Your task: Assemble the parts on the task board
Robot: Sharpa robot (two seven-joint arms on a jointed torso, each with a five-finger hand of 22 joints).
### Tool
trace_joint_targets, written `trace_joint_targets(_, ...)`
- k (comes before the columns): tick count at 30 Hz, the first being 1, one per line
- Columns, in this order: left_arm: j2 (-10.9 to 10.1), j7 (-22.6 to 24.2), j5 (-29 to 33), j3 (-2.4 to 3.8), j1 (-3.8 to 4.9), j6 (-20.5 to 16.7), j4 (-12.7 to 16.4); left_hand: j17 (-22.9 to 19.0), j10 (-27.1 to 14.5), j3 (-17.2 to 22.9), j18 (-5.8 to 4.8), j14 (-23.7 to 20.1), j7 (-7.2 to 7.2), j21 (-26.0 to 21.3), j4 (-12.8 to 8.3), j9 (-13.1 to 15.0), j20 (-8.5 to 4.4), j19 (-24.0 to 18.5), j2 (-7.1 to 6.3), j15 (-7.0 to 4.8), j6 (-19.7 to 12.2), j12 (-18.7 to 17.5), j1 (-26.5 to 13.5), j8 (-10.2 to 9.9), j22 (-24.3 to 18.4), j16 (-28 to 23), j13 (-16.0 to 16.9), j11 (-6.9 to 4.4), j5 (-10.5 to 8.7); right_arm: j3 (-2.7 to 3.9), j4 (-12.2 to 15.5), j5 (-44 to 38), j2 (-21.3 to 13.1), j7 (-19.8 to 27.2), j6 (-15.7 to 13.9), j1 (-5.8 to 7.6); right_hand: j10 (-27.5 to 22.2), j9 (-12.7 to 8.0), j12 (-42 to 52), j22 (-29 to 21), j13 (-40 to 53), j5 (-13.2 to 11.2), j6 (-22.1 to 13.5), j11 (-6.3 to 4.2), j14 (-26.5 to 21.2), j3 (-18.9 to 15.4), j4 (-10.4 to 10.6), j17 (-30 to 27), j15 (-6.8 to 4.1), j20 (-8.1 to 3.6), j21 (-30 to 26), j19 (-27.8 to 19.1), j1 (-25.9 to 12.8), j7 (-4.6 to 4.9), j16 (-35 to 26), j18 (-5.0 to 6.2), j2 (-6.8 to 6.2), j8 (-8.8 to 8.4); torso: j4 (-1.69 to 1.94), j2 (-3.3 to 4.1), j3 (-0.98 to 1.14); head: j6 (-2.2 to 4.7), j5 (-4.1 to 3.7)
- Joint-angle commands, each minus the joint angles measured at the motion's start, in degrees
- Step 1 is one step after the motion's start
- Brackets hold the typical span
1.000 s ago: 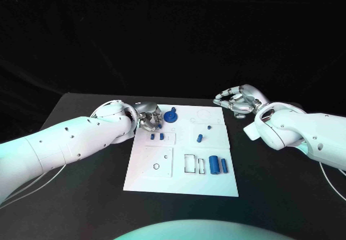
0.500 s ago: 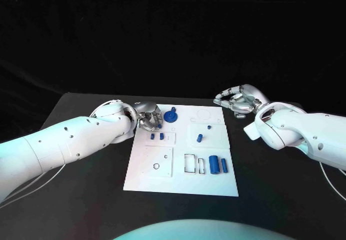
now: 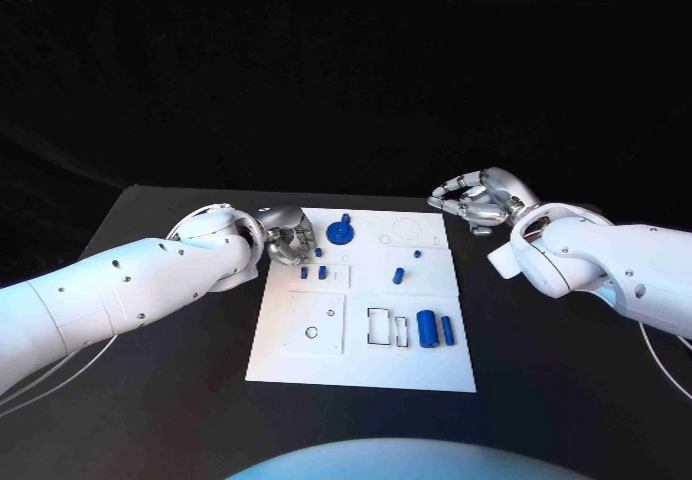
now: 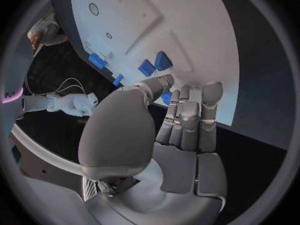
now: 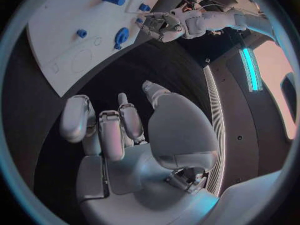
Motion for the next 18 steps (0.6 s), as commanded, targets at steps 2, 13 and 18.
trace_joint_targets(2,-1.07,0.0,2.04,0.39,-0.04,-2.41,0.61,-0.92,-0.76,-0.33,0.46,-0.78,0.16,-0.69,-0.06,-0.13,0.05,-0.83,-0.46,0.2,-0.38,-0.4,0.16,-0.55,-0.88,-0.44,-0.1,0.17,-0.01,0.0,-0.52,-0.49,-0.01,0.24,1.43,-0.03,-4.33,0.1,-5.21,-0.8,-4.61,0.34,0.0,0.02,2.22,-0.08,0.05,-0.16,-0.33,-0.09,-1.23,-0.98,1.38,-0.42,-0.69,1.16,0.17,0.37,0.09,-0.08,0.02,0.1,-0.09)
trace_joint_targets(13,-4.87,3.79,15.87,1.43,-0.05,-11.83,1.48,-8.95,0.09,0.57,1.71,-4.04,-0.2,-4.79,0.14,0.12,-0.06,-4.73,0.61,-0.05,1.62,0.72,0.59,-0.13,-7.24,-3.26,0.18,-0.12,0.11,0.0,-3.05,-12.98,0.17,-0.26,7.36,-0.03,-23.3,-0.24,-50.27,-6.34,-44.26,-2.13,3.09,0.98,-0.63,11.49,-5.43,-10.8,0.23,0.21,-9.19,-5.21,10.11,0.3,-6.91,2.6,-2.73,0.78,0.03,-0.17,-0.04,1.17,-1.32)
trace_joint_targets(18,-6.77,8.3,34.67,1.55,-0.05,-15.94,2.9,-19.47,0.87,0.2,1.86,-9.1,-0.43,-7.55,1.11,0.1,-0.34,-6.51,0.93,-0.33,1.88,1.48,-0.46,-0.35,-9.4,-8.46,0.28,-0.44,-0.03,0.01,-3.65,-28.89,0.63,-2.81,11.42,-0.04,-19.99,-0.87,-58.9,-5.28,-53.55,-2.77,4.87,1.38,-0.17,15.48,-8.45,-10.76,0.75,0.53,-8.5,-4.54,9.74,0.42,-6.83,2.48,-4.42,0.32,-0.1,-0.02,-0.11,1.66,-2.6)
